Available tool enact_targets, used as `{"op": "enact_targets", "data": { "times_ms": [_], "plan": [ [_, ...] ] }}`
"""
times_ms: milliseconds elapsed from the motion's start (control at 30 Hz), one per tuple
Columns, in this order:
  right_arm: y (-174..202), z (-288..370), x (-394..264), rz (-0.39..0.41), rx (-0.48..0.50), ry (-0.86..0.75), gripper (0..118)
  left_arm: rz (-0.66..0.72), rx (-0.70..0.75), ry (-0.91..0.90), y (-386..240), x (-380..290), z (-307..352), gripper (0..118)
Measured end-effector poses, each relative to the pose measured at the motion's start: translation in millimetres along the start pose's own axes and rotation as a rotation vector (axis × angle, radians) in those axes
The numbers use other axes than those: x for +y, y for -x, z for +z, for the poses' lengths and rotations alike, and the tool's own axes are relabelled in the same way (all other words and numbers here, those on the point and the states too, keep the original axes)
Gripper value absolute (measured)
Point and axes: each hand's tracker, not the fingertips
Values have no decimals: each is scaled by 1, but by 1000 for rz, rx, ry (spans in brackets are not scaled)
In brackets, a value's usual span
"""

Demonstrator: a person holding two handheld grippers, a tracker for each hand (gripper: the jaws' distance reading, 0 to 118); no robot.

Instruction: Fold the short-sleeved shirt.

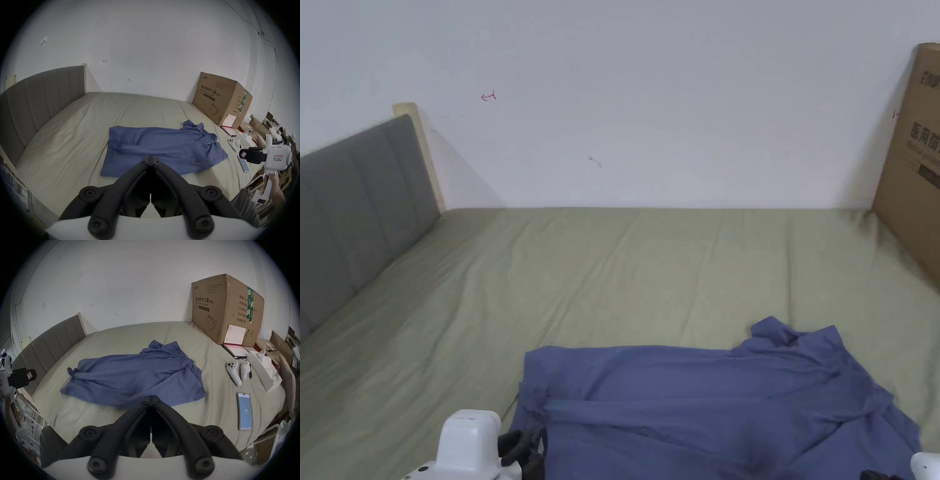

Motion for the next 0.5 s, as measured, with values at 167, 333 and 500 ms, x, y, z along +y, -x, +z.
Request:
{"op": "enact_targets", "data": {
  "times_ms": [167, 333, 500],
  "plan": [
    [-10, 2, 0, -30, 2, 0, 0, 57, 39, 38, 30, -2, -15, 0],
    [-27, 2, -5, -56, 14, 5, 0, 246, -31, 125, 86, -14, -64, 58],
    [-16, 13, -5, -76, -10, 41, 0, 297, 55, 222, 115, -33, -126, 58]
  ]
}}
